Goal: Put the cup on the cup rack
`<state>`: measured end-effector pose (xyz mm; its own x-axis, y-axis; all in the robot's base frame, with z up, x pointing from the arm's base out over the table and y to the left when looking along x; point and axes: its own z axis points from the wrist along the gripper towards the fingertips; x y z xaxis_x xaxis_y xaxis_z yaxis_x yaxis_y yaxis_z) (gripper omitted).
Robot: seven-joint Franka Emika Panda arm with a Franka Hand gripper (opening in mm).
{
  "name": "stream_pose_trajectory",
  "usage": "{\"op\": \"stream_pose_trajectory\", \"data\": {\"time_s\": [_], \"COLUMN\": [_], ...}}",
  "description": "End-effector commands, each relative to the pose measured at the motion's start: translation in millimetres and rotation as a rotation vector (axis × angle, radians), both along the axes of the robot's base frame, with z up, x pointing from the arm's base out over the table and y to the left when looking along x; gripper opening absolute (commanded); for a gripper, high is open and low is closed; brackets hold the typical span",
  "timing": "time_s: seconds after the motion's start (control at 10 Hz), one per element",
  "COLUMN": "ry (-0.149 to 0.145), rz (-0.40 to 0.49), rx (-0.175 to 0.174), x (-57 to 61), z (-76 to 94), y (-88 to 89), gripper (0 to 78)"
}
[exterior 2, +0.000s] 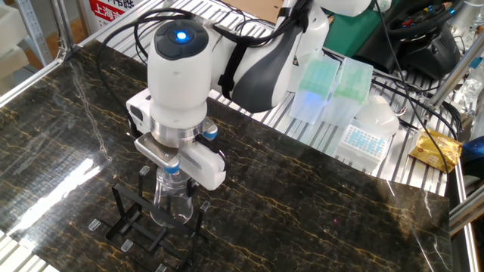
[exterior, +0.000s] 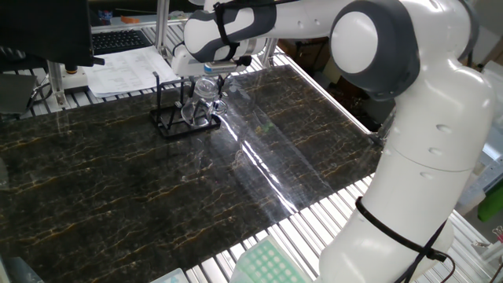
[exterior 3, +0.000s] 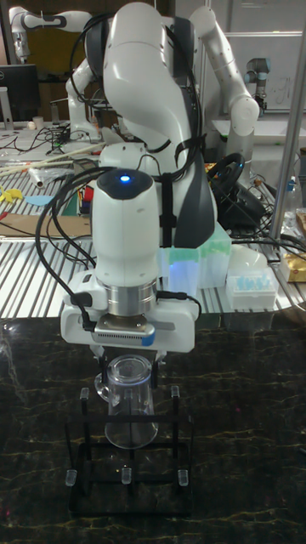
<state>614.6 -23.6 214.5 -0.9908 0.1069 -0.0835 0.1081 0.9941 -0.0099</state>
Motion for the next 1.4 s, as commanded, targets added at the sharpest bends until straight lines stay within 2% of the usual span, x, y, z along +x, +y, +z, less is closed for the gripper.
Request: {"op": "stream_pose_trajectory", "data": {"time_s": [0.1, 0.2, 0.4, 1.0, 1.4], "ry": [-0.002, -0.003, 0.014, 0.010, 0.014], "rz": [0.000, 0.007, -0.005, -0.008, -0.012], "rx": [-0.003, -0.003, -0.008, -0.008, -0.012], "x": [1.8, 2.9, 3.8, 4.6, 4.9], "z": [1.4, -2.6, -9.7, -23.4, -26.8], "y": [-0.9, -3.5, -4.0, -3.1, -3.7], "gripper": [1.2, 1.2, 1.2, 1.2, 1.2]}}
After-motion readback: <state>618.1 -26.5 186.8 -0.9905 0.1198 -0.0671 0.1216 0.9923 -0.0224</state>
